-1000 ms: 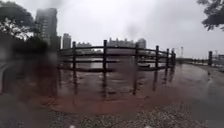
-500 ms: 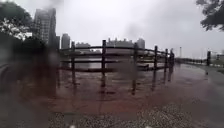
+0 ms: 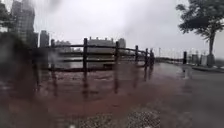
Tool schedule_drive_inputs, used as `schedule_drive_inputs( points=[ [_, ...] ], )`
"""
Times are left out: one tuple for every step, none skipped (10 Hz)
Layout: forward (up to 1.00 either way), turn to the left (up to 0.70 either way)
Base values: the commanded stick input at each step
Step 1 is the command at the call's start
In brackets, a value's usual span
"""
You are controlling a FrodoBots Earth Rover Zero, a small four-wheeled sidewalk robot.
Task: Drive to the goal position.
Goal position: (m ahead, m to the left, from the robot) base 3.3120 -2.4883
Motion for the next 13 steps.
schedule_drive_inputs(
  points=[
    [0.0,-1.0],
    [0.0,-1.0],
    [0.0,-1.0],
    [0.0,-1.0],
    [0.0,-1.0],
    [0.0,-1.0],
    [0.0,-0.74],
    [0.28,0.0],
    [1.0,0.0],
    [1.0,0.0],
    [1.0,0.0],
    [1.0,0.0],
    [1.0,-0.19]
  ],
)
